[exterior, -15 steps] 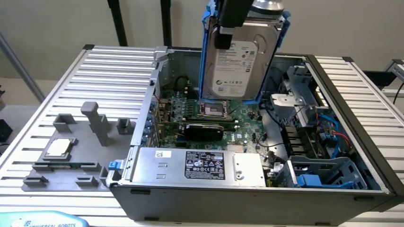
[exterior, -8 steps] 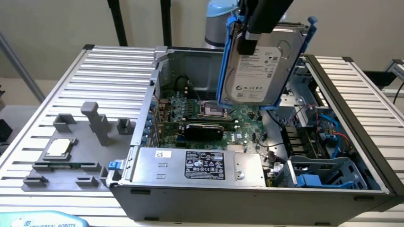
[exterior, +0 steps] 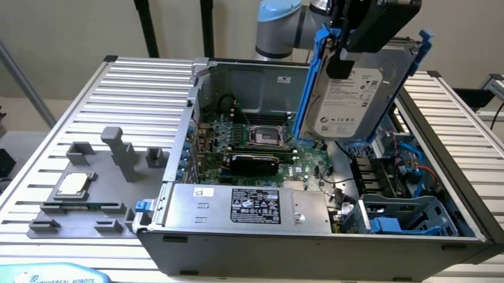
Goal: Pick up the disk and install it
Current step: 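Pick up the disk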
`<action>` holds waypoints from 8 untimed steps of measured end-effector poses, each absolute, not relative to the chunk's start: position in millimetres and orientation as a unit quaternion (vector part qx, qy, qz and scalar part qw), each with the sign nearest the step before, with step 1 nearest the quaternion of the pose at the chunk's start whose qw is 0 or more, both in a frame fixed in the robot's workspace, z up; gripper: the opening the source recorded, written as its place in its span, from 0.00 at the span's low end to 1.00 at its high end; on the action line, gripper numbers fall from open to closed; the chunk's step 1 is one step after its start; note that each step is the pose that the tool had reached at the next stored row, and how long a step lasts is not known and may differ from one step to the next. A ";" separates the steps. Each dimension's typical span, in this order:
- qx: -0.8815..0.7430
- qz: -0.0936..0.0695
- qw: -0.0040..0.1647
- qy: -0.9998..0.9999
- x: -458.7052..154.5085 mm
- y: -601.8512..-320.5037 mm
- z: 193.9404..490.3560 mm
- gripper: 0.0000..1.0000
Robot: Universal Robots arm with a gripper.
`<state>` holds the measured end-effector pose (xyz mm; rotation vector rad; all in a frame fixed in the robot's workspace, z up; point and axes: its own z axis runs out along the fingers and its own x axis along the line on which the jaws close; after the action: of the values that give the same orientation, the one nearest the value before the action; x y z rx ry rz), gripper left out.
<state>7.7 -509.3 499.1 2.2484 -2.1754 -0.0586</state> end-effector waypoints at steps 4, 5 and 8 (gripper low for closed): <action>0.719 -0.019 0.006 -0.695 19.5 -519.9 499.1 0.33; 0.719 -0.019 0.006 -0.695 22.0 -522.7 499.0 0.33; 0.719 -0.019 0.006 -0.695 29.3 -531.7 499.1 0.33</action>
<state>29.3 -531.7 499.1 2.2484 -2.1753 -0.0587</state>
